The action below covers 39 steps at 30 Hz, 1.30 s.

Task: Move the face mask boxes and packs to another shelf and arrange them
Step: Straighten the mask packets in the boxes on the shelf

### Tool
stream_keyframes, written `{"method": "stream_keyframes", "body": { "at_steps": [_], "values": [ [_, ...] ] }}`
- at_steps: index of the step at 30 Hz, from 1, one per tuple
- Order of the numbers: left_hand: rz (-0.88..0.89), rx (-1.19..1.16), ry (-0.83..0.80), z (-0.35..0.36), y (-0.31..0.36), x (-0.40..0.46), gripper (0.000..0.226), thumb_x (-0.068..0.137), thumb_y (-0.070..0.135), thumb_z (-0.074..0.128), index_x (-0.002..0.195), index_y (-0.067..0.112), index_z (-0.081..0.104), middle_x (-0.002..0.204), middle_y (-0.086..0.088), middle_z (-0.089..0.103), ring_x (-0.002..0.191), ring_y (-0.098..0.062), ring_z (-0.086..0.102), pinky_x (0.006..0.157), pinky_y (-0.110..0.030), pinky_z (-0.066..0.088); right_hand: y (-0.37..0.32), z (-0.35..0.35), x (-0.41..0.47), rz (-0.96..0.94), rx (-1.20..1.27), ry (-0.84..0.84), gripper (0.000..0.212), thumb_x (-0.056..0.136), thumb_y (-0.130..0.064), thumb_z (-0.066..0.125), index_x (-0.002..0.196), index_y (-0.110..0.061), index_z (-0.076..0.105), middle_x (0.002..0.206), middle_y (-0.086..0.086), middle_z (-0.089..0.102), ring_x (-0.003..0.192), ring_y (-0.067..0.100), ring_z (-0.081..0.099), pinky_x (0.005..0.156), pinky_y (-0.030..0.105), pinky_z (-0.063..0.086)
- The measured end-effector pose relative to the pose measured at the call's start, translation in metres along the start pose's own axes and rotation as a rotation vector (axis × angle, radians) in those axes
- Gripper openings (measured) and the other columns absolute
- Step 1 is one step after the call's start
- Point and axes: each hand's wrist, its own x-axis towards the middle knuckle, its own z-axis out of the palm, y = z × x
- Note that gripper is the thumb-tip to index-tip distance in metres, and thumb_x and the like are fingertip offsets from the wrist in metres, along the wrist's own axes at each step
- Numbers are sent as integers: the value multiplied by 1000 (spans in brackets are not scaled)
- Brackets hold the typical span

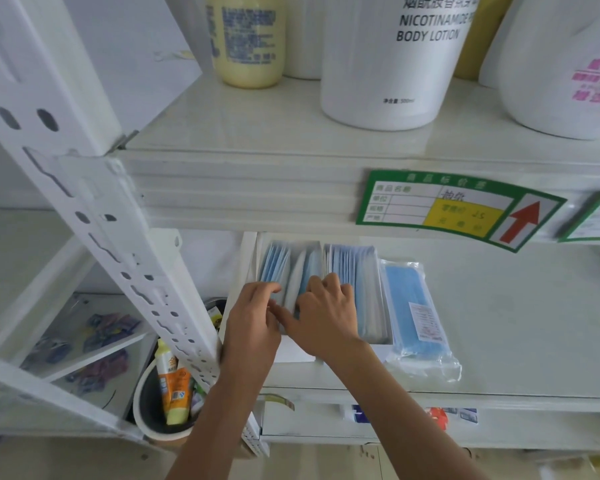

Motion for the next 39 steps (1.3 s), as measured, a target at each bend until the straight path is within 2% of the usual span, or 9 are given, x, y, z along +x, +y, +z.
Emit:
{"method": "stream_keyframes", "body": {
  "at_steps": [4,12,17,22,26,29,33,37,39],
  "values": [
    [-12,-28,45,0,1,-2,47,79,-22,60,114,9,63,114,-7,65,98,-18,68,78,-21,53,1,6,2,24,1,11,82,89,-80,18,84,-22,75,98,-2,53,99,23,40,86,40,34],
    [-132,-157,181,-3,11,-2,41,77,-23,56,105,7,61,103,-7,62,90,-16,70,73,-19,53,-9,6,11,105,-13,-16,87,84,-87,20,84,-19,73,100,1,54,104,27,41,87,44,33],
    [-112,-150,211,-6,13,-1,35,72,-25,62,92,4,61,100,-10,57,86,-26,67,72,-33,57,-14,6,20,158,-41,4,61,84,-81,43,78,-21,54,101,0,56,103,27,41,84,44,30],
    [-55,9,54,-2,6,-2,24,76,-20,58,80,3,67,101,-7,63,92,-18,60,78,-7,39,-11,11,21,120,-18,42,47,85,-66,51,75,-21,56,99,0,56,93,24,33,76,41,24],
    [-40,56,-45,5,3,-4,18,89,-5,56,88,6,71,105,-3,67,100,-14,51,83,-15,35,-4,10,18,113,86,41,50,87,-64,48,75,-19,65,94,-2,55,96,24,41,80,39,32],
    [-53,73,-47,6,1,-3,17,95,5,54,97,7,71,107,-1,66,100,-10,48,85,-18,35,3,6,18,158,313,40,39,83,-52,57,64,-18,59,87,-4,55,96,24,48,83,37,35],
    [-42,92,-71,6,-1,-2,15,90,1,63,101,2,73,108,-7,67,100,-18,54,86,-21,37,5,-1,18,191,465,49,40,81,-47,62,53,-21,52,74,-5,55,91,22,49,81,35,32],
    [61,55,-107,7,-6,-1,33,86,-6,62,115,5,71,122,-7,62,108,-22,54,98,-27,43,5,-11,16,256,555,73,42,78,-46,60,47,-22,45,63,-7,50,88,22,51,84,40,35],
    [86,14,-142,7,-7,-5,44,86,4,61,130,12,63,135,-3,55,120,-20,49,106,-34,42,6,-17,14,286,588,108,42,75,-45,55,45,-21,41,57,-8,46,83,21,52,84,41,35]
  ]
}}
